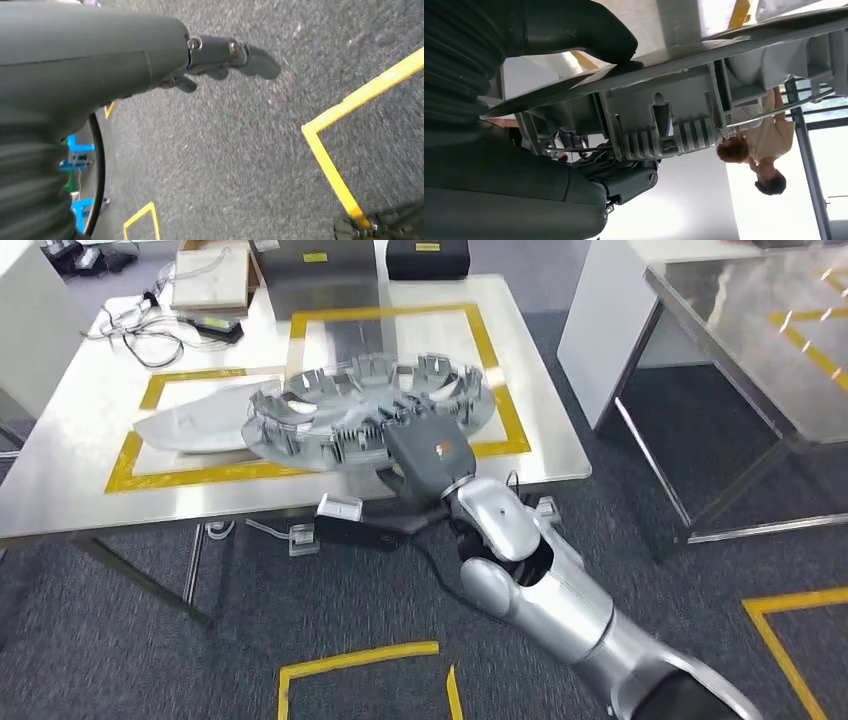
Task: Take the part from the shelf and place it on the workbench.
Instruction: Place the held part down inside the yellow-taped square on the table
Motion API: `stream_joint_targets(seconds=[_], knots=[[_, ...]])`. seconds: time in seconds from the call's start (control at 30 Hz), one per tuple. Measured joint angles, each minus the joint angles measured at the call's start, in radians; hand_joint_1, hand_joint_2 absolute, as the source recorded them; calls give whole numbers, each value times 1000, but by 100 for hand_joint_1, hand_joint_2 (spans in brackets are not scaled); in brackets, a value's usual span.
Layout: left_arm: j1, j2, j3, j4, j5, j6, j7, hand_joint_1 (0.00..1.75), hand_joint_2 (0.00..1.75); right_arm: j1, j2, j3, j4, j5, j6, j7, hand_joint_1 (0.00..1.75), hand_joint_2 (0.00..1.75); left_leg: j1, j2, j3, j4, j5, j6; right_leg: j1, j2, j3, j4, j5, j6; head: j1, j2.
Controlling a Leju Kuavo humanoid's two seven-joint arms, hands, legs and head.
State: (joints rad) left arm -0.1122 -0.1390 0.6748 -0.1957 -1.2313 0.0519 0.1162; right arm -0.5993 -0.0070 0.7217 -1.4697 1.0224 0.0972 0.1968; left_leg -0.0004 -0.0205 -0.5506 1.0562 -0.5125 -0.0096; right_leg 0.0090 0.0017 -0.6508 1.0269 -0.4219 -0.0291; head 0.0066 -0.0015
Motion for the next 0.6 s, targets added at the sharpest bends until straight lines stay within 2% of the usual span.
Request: stream_joint_targets(seconds=[0.03,0.07,0.1,0.17,0.2,0.23,0.27,0.33,0.37,0.4,0.47,0.53,0.57,0.6], knots=[[0,0,0,0,-1,0,0,0,175,-3,3,-1,6,-3,2,-1,175,175,0,2,-13,28,1,-4,-3,0,13,-4,-3,-5,-2,0],[-2,0,0,0,-3,-1,-1,0,175,-5,7,-2,14,-6,5,-2,175,175,1,4,-40,74,-2,-9,-6,-1,25,-8,-8,-10,-3,0],[-4,0,0,0,-4,-2,-1,0,175,-8,10,-3,25,-9,7,-3,175,175,4,6,-77,131,-14,-15,-7,-1,34,-9,-15,-13,-4,0],[-5,-1,0,0,-5,-3,-1,0,175,-14,17,-3,49,-14,10,-5,175,175,8,10,-155,229,-57,-27,-8,-2,49,-9,-31,-15,-4,0],[-4,-1,0,0,-5,-3,0,0,175,-16,20,-3,61,-16,10,-5,175,175,10,11,-178,245,-68,-31,-8,-1,58,-9,-39,-14,-4,0],[-3,0,0,0,-5,-3,0,0,175,-18,23,-3,73,-19,12,-6,175,175,11,13,-185,230,-58,-32,-9,0,70,-8,-49,-12,-4,0],[-2,0,0,0,-5,-3,1,0,175,-20,27,-3,85,-22,14,-7,175,175,13,14,-175,184,-24,-33,-11,1,83,-8,-59,-10,-4,0],[-1,1,0,1,-5,-3,1,0,175,-26,36,-3,113,-30,18,-10,175,175,13,19,-139,54,67,-32,-12,1,104,-4,-80,-1,-6,0],[-1,1,0,1,-5,-3,0,0,175,-31,41,-3,127,-34,20,-11,175,175,13,21,-125,8,92,-26,-11,2,109,-3,-88,5,-6,0],[-2,1,0,2,-4,-4,0,0,175,-37,45,-4,141,-37,20,-12,175,175,11,22,-119,-16,105,-17,-9,2,110,-3,-95,11,-7,0],[-2,0,0,2,-4,-5,-1,0,175,-49,53,-5,167,-43,19,-15,175,175,10,20,-114,-20,100,3,-7,2,115,-3,-101,20,-8,0],[-1,0,0,2,-4,-6,-2,0,175,-57,58,-7,193,-51,17,-21,175,175,13,16,-103,-22,94,15,-8,1,105,27,-103,28,-7,0],[-1,1,0,2,-4,-6,-2,0,175,-60,60,-7,206,-55,17,-24,175,175,14,13,-96,-23,90,21,-10,1,82,67,-110,32,-6,0],[-2,1,0,1,-4,-5,-2,0,175,-62,62,-8,221,-58,16,-27,175,175,15,11,-89,-24,84,25,-11,1,45,124,-123,37,-5,0]])
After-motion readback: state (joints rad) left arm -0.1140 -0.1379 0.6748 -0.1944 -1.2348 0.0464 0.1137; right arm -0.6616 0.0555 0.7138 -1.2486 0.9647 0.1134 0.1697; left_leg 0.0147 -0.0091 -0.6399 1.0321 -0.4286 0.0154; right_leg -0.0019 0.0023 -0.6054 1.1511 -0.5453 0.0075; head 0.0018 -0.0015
